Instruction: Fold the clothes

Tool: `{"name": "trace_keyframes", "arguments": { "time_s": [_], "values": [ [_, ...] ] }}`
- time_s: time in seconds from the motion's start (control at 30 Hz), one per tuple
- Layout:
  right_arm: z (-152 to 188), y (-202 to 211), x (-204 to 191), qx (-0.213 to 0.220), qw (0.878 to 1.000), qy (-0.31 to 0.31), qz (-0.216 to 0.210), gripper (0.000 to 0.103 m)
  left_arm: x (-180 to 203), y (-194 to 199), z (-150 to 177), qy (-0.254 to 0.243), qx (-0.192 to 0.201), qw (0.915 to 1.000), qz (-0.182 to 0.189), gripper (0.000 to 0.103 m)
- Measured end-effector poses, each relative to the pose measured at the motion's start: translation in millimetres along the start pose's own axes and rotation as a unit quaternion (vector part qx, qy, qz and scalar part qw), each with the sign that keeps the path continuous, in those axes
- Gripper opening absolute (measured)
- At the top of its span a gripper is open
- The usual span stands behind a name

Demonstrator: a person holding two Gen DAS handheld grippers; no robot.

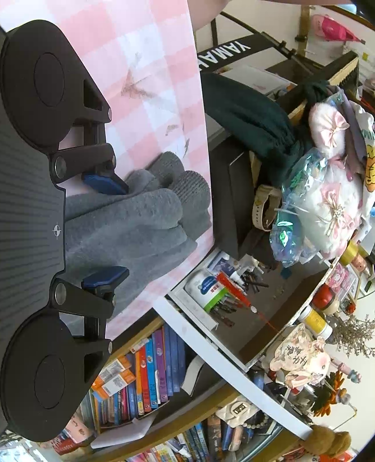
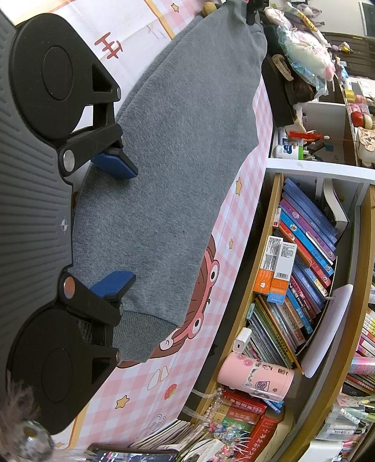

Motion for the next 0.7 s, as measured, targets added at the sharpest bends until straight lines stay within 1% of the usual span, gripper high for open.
{"name": "trace_keyframes", "arguments": {
  "time_s": [0.07, 0.17, 0.23, 0.27, 0.3, 0.37, 0.47, 0.7],
  "values": [
    [0, 0, 1, 0.0, 1.0, -0.002, 0.003, 0.075, 0, 0, 0, -0.002, 0.001, 1.0, 0.0, 0.051],
    [0, 1, 3, 0.002, 1.0, -0.007, -0.001, 0.076, -1, 0, 1, -0.001, 0.002, 1.0, 0.001, 0.048],
    [-1, 2, 3, 0.008, 1.0, -0.007, -0.008, 0.083, -2, 1, 1, 0.001, 0.003, 1.0, 0.001, 0.047],
    [-2, 2, 3, 0.013, 1.0, -0.005, -0.013, 0.089, -2, 1, 1, 0.004, 0.004, 1.0, 0.003, 0.047],
    [-5, 1, 1, 0.018, 1.0, 0.0, -0.019, 0.091, -3, 1, 1, 0.005, 0.005, 1.0, 0.004, 0.047],
    [-10, 1, -3, 0.025, 0.999, 0.01, -0.032, 0.092, -3, 1, 1, 0.005, 0.005, 1.0, 0.004, 0.047],
    [-24, -4, -15, 0.033, 0.997, 0.03, -0.066, 0.093, -2, 1, 1, 0.001, 0.003, 1.0, 0.004, 0.049],
    [-48, -26, -43, 0.03, 0.989, 0.071, -0.122, 0.094, -2, 0, 1, 0.0, 0.002, 1.0, 0.007, 0.051]
  ]
}}
Point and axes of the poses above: each gripper's, at about its wrist camera, not at the fingertips, and y roughly against the way its jaws point, x to its right, z to its underside, the point moved 1 cm from there along -y, roughly the way its jaws point, and after that the axes turned 2 degrees about z, right-handed, at the moved point
